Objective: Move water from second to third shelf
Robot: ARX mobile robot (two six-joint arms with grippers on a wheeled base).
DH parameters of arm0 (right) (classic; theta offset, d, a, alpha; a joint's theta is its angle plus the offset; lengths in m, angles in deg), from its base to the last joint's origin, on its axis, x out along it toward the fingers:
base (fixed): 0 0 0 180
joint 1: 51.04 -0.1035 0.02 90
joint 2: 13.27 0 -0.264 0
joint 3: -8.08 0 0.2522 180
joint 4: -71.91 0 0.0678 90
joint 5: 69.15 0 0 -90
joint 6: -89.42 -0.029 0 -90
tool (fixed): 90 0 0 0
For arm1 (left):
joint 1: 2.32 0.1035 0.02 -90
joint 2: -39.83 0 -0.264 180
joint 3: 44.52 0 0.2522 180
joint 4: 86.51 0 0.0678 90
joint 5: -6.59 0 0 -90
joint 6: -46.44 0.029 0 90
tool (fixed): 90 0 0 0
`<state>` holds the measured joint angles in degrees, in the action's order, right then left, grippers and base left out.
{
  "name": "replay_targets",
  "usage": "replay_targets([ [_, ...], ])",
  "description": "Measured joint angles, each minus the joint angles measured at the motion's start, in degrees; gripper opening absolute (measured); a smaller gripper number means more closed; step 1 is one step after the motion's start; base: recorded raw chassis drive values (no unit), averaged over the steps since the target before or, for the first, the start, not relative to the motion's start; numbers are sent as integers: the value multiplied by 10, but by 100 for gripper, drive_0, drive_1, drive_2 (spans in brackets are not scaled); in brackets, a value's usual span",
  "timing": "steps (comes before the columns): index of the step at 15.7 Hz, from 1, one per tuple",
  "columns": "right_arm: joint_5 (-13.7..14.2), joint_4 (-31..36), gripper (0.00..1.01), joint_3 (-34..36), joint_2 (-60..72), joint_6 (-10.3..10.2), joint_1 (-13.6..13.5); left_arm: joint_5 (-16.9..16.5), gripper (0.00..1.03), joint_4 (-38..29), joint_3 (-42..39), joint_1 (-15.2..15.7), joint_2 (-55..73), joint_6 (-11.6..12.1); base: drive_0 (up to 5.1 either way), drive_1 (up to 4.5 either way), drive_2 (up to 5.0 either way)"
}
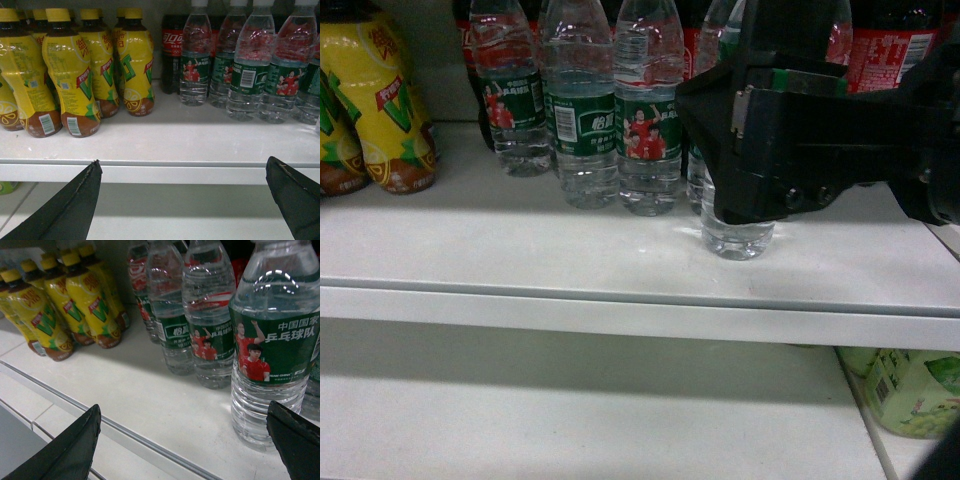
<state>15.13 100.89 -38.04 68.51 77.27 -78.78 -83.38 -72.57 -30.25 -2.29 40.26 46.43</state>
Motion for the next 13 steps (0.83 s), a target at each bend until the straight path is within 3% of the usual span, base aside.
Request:
replay_targets([
  [2, 26, -29, 98, -36, 35, -4, 2, 0, 98, 0, 0, 0, 0, 0, 0, 0, 0],
  [6, 74, -52, 98, -94, 92, -17, 32, 0, 98, 0, 0, 0, 0, 0, 0, 0, 0],
  [10, 59, -39, 98, -120, 120, -25, 41, 0, 98, 0, 0, 0, 0, 0, 0, 0, 0],
  [13, 60, -39, 98, -153, 144, -19, 41, 0, 98, 0, 0, 0, 0, 0, 0, 0, 0],
])
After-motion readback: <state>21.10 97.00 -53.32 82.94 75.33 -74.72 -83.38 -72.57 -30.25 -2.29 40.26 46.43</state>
